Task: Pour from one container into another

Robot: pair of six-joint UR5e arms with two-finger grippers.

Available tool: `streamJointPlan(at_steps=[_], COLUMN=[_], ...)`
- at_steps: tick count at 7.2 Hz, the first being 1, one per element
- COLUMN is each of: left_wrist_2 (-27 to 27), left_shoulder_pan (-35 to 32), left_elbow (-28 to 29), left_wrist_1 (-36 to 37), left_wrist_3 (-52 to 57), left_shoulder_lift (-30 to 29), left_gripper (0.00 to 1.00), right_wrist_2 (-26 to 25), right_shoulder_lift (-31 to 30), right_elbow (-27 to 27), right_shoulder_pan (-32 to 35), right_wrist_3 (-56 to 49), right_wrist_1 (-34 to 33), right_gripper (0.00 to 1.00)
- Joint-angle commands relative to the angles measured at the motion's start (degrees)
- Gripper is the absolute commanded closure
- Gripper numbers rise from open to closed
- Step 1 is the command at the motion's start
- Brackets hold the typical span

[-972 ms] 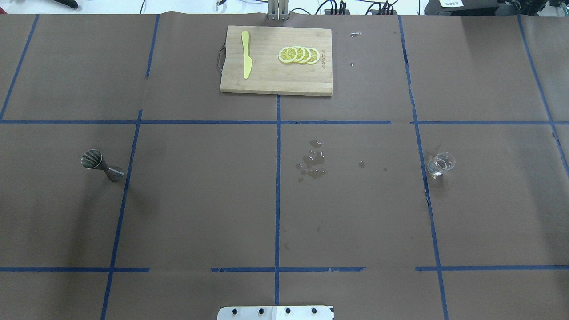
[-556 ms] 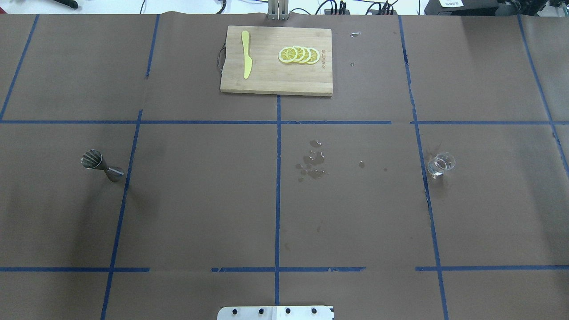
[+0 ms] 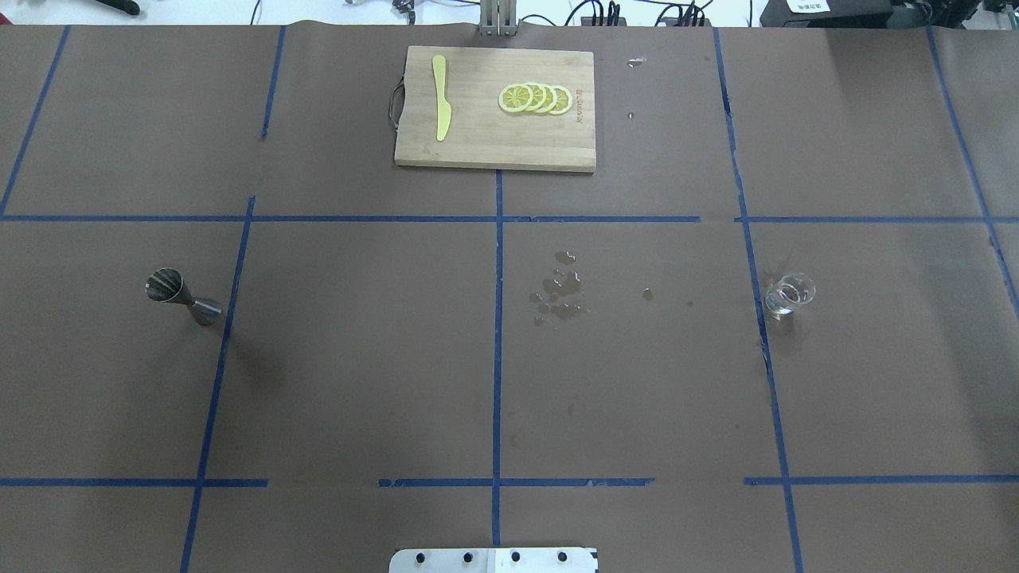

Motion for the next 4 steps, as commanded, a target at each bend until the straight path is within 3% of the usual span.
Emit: streamJointPlan(at_steps=[1,4], left_wrist_2=[14.47,38.18], left_shoulder_pan=[13.87,34.15], left_elbow=[-13.19,-20.52], left_wrist_1=[-0.34,-1.91], left_wrist_3=[-22.69,-42.49], left_shoulder_lift=[2.95,9.99], left_gripper=[0.00,0.00], right_wrist_2=[0.04,4.51], right_shoulder_lift=[0.25,-0.10], right_elbow=[-0.02,-0.02], right_shoulder_pan=[-0.32,-0.32], right_wrist_3=[0.56,0.73], right_wrist_1=[0.33,0.24], right_gripper=[0.00,0.00])
